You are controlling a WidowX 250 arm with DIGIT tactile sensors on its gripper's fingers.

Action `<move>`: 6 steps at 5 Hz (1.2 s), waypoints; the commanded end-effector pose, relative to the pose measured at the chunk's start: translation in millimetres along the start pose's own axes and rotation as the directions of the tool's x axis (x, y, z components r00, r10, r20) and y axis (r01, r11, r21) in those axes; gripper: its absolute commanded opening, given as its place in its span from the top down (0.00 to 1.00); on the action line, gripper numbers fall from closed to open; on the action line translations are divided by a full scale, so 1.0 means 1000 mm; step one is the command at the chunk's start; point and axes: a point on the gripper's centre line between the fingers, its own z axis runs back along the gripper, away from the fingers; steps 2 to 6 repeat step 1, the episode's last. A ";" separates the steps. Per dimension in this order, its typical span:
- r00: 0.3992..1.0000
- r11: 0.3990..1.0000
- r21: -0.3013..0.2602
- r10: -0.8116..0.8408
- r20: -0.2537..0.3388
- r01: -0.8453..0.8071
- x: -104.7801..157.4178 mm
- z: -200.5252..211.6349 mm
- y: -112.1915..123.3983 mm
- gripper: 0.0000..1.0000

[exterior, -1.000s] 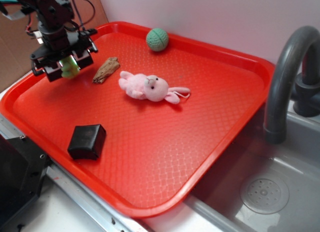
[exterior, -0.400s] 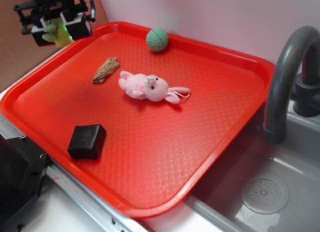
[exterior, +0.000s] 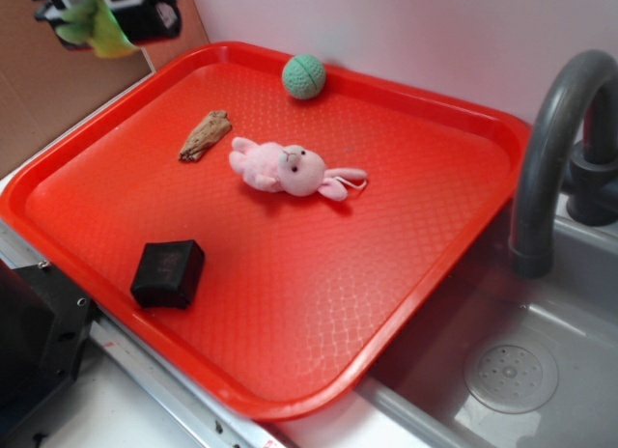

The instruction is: Grab the green animal.

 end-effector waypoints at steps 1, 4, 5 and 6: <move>1.000 1.000 -0.006 0.014 0.007 -0.014 0.009 0.020 0.022 1.00; 1.000 1.000 -0.006 0.014 0.007 -0.014 0.009 0.020 0.022 1.00; 1.000 1.000 -0.006 0.014 0.007 -0.014 0.009 0.020 0.022 1.00; 1.000 1.000 -0.006 0.014 0.007 -0.014 0.009 0.020 0.022 1.00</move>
